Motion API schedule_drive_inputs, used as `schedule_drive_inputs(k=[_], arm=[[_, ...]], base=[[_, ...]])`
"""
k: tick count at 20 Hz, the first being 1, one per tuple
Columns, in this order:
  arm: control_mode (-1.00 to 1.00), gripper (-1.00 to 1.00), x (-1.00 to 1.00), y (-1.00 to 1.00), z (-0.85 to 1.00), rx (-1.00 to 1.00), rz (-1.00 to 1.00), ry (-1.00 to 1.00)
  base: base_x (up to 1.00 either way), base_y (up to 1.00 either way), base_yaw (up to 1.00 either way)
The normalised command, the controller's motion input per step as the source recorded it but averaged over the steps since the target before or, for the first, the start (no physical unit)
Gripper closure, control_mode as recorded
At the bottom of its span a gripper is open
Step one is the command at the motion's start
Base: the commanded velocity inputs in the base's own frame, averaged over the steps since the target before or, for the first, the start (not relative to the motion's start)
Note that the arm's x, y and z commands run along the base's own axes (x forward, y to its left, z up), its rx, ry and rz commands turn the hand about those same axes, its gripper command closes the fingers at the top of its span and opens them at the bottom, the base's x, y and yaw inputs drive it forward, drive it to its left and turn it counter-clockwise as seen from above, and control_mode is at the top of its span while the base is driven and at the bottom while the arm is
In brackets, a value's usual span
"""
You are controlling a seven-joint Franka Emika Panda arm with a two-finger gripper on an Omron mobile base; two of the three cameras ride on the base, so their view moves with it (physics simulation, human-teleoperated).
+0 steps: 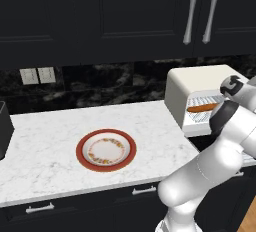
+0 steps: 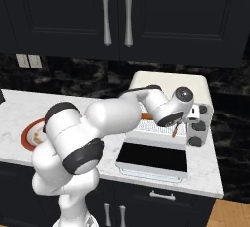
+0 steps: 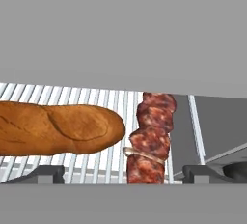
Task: Pick up the kebab skewer and baguette bread, and place them inside the toaster oven. Close the toaster oven door and start by setting the timer.
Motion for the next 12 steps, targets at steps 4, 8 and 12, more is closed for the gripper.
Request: schedule_drive_inputs(k=[4, 8, 12], arm=[[-1.0, -1.0, -0.02, 0.02, 0.1, 0.0, 0.0, 0.0], [-1.0, -1.0, -0.14, 0.0, 0.27, 0.0, 0.0, 0.0], [-1.0, -1.0, -0.21, 0.0, 0.41, 0.0, 0.0, 0.0]], base=[[0.0, 0.0, 0.0], [0.0, 0.0, 0.0], [0.0, 0.0, 0.0]])
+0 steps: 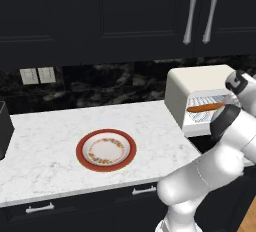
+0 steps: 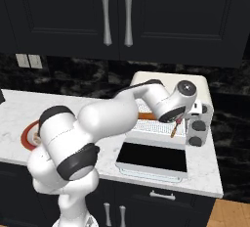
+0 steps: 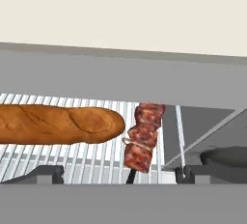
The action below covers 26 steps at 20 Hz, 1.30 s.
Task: Pick up the kebab skewer and baguette bread, and place them inside the toaster oven. Close the toaster oven door and start by setting the timer.
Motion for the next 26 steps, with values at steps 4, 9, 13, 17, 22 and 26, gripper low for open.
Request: schedule_drive_inputs(k=[4, 9, 13, 17, 22, 26], arm=[[-1.0, -1.0, -0.71, 0.06, 0.26, 0.0, -0.02, 0.0], [-1.0, -1.0, -1.0, 0.07, 0.06, 0.0, -0.13, 0.11], [-1.0, -1.0, -0.72, 0.26, 0.0, 0.03, -0.21, 0.2], [-1.0, -1.0, -0.39, 0.37, -0.17, 0.03, -0.24, 0.22], [-1.0, -1.0, -0.09, 0.4, -0.63, 0.0, -0.19, 0.03], [-1.0, -1.0, 0.0, 0.08, -0.5, 0.0, -0.06, 0.0]], base=[[0.0, 0.0, 0.0], [0.0, 0.0, 0.0], [0.0, 0.0, 0.0], [0.0, 0.0, 0.0], [0.0, 0.0, 0.0], [0.0, 0.0, 0.0]])
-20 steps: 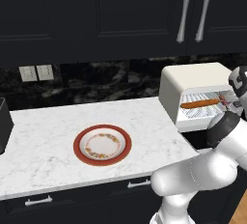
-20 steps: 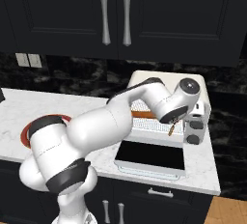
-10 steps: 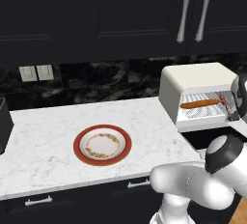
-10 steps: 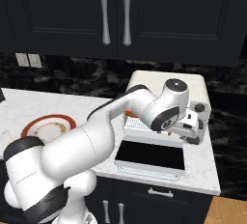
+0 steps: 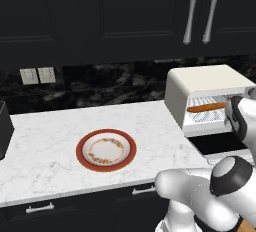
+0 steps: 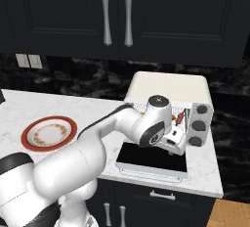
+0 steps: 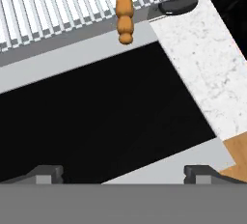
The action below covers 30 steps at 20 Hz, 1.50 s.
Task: Pick up the kebab skewer and baguette bread, and place them inside the toaster oven. Close the toaster oven door and start by setting the timer.
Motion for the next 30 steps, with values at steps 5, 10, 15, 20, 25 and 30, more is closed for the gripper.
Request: schedule_drive_inputs(k=[5, 10, 15, 20, 25, 30], arm=[[-1.0, -1.0, 0.11, 0.0, -0.32, 0.0, -0.03, 0.0], [-1.0, -1.0, 0.16, -0.05, 0.0, 0.0, -0.02, 0.0], [-1.0, -1.0, 0.24, 0.0, -0.01, 0.0, -0.04, 0.0], [-1.0, -1.0, 0.06, -0.01, -0.07, 0.0, -0.06, 0.0], [-1.0, -1.0, 0.26, 0.0, -0.01, 0.0, -0.06, 0.0], [-1.0, -1.0, 0.13, 0.0, -0.07, 0.0, -0.03, 0.0]], base=[[0.0, 0.0, 0.0], [0.0, 0.0, 0.0], [0.0, 0.0, 0.0], [0.0, 0.0, 0.0], [0.0, 0.0, 0.0], [0.0, 0.0, 0.0]])
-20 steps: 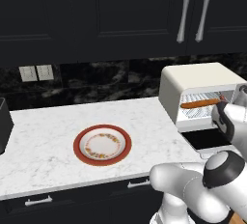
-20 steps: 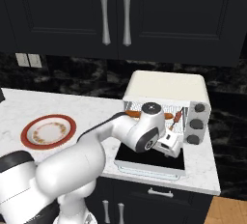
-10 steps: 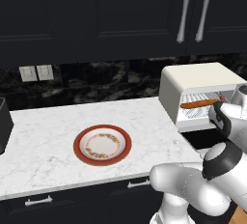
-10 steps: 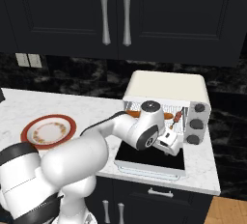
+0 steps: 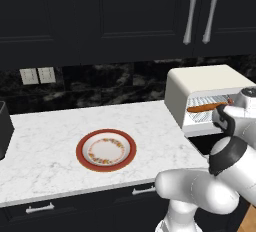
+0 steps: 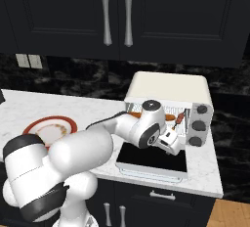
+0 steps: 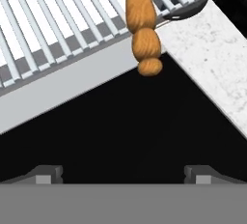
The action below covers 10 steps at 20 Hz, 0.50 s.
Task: Pick up the kebab skewer and baguette bread, and place them inside the toaster oven. Close the toaster oven door and start by setting the timer.
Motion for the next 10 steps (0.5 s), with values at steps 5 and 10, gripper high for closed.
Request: schedule_drive_inputs(k=[5, 10], arm=[[-1.0, -1.0, 0.03, 0.0, -0.13, 0.0, -0.01, 0.0], [-1.0, -1.0, 0.21, 0.0, -0.01, 0.0, 0.0, 0.0]], base=[[0.0, 0.0, 0.0], [0.0, 0.0, 0.0]])
